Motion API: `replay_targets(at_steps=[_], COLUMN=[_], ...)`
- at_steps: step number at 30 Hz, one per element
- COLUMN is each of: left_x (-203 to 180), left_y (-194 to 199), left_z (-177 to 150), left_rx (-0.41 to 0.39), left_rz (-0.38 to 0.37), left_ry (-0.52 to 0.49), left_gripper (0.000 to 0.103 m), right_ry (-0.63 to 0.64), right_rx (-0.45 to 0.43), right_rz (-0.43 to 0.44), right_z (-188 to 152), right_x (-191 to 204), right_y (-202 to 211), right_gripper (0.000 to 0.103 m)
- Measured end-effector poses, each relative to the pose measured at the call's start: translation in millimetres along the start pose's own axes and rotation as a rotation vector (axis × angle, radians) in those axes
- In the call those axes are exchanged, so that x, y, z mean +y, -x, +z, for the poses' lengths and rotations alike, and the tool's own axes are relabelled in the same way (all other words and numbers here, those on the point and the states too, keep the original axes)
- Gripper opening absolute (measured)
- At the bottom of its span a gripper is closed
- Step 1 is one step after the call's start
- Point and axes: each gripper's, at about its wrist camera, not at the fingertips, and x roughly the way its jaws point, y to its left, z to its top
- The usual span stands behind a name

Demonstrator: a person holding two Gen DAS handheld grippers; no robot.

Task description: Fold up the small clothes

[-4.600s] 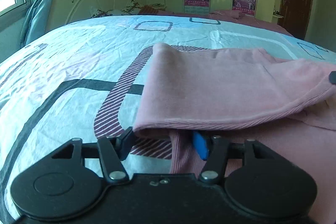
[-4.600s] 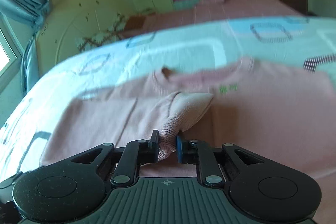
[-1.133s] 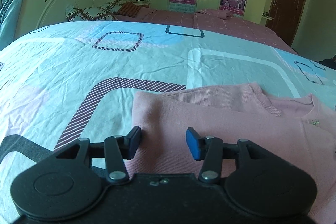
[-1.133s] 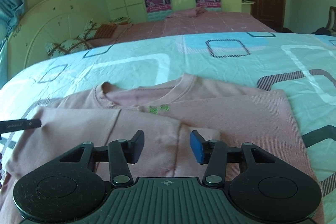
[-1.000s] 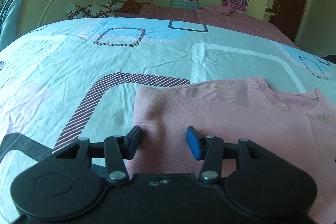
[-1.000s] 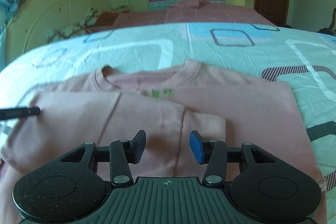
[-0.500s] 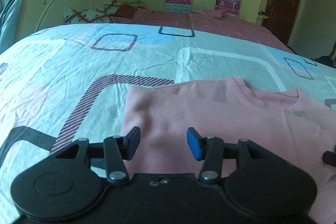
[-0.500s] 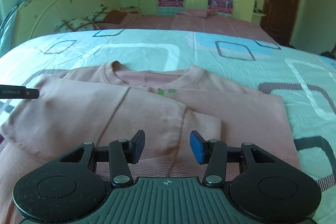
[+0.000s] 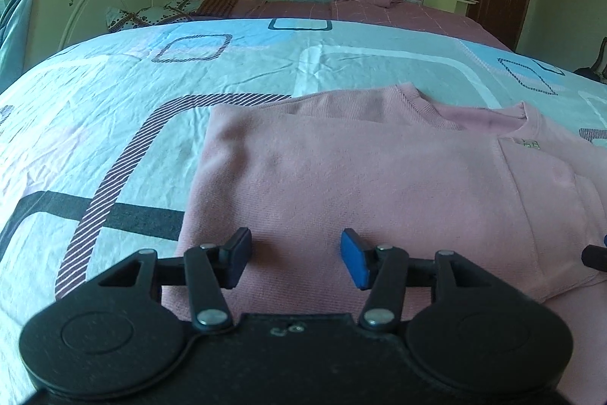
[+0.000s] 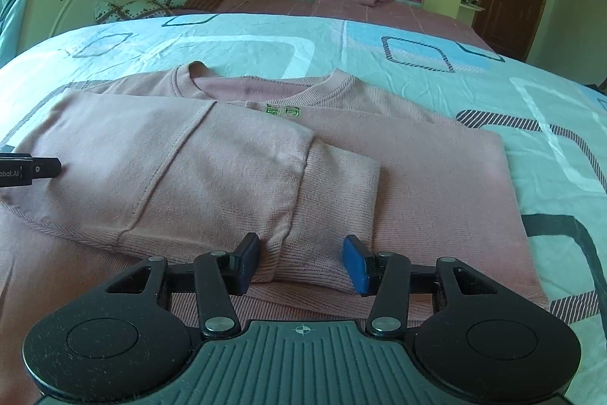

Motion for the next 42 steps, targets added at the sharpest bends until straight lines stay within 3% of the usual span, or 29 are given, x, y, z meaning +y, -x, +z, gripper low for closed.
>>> replay_targets(at_steps=[8, 20, 23, 29, 37, 42], left_x=[-12, -65, -71, -47, -5, -21], left_y=[32, 67, 68, 73, 96, 124], left_z=[-6, -51, -66, -92, -110, -119], left_rx=[-0.022, 0.001, 0.013, 0.02, 0.015, -0.016], left_rz=[-0.022, -0.143, -0.131, -0.075, -0.035, -0.137], left_ry=[0.016, -0.04, -0.065, -0.093, -0.051, -0.06], left_gripper=[0.051, 0.051, 0.051, 0.055, 0.054, 0.054], right_ry=[-0.052, 0.028, 0.071, 0.163, 0.031, -0.02], right_rx=[-0.083, -0.051, -0.036, 0.015, 0.008, -0.025], right_rz=[0.094, 0.19, 0.206, 0.153, -0.003, 0.072], right_z=[0, -25, -35, -67, -93, -95], right_x=[1, 25, 36, 35, -13, 17], right_y=[37, 55, 56, 53, 78, 108], right_gripper=[0.048, 0.047, 0.047, 0.047, 0.047, 0.047])
